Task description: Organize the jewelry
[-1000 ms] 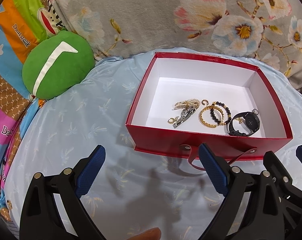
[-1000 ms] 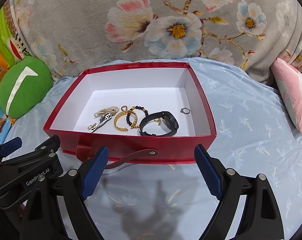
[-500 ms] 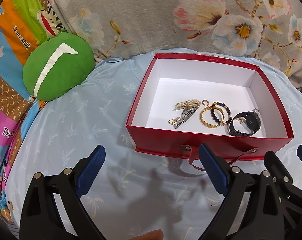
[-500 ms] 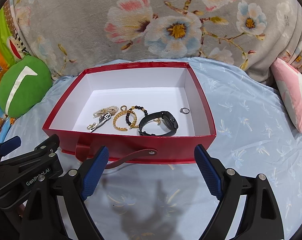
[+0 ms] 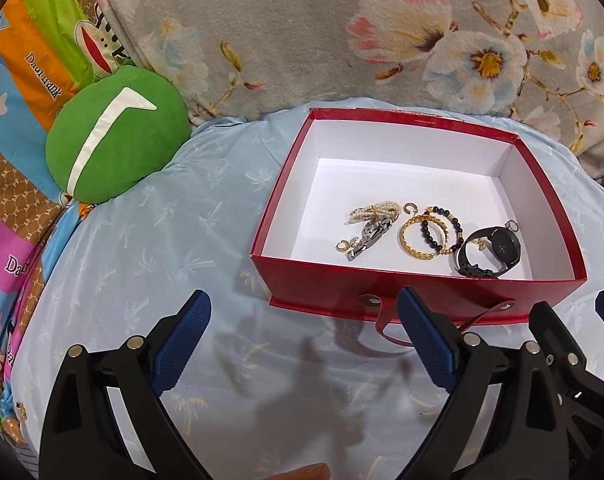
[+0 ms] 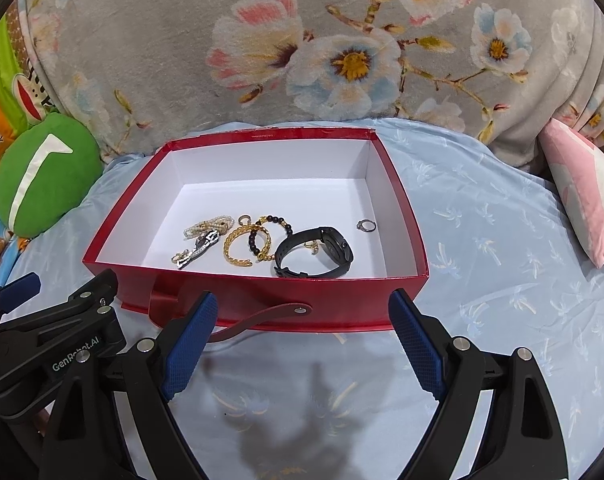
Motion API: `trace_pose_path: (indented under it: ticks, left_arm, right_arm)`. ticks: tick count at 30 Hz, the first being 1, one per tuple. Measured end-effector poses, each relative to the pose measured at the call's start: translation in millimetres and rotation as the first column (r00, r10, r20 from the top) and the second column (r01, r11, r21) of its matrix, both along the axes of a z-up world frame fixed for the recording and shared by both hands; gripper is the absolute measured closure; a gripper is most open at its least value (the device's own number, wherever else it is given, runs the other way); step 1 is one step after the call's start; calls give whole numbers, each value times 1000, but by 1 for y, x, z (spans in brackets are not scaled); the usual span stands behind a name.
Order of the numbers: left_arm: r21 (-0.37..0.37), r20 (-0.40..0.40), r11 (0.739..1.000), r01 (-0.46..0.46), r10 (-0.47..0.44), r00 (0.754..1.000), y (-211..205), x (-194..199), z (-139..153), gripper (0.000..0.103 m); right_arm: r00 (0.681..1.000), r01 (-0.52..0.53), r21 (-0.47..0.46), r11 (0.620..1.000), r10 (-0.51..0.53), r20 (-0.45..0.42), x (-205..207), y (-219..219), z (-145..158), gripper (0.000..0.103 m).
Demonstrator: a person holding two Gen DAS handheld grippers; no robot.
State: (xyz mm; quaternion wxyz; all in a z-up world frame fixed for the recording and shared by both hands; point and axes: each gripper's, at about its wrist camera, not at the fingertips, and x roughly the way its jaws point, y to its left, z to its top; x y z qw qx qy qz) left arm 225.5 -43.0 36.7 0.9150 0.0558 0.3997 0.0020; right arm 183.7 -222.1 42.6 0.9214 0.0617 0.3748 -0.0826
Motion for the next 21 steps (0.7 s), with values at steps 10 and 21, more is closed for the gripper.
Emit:
trace_pose_path:
  ticks: [10,21]
  left_arm:
    - [-13,-10,1000,-14,13,1000,3,5,0,12]
    - [2,-12,1000,-3,3,1000,-2,4,-4,13]
  right_arm:
    - [1000,1,-2,1000,-1,-1,0,1,0,17]
    - [1000,1,-3,1000,-1,-1,1,-1,1,17]
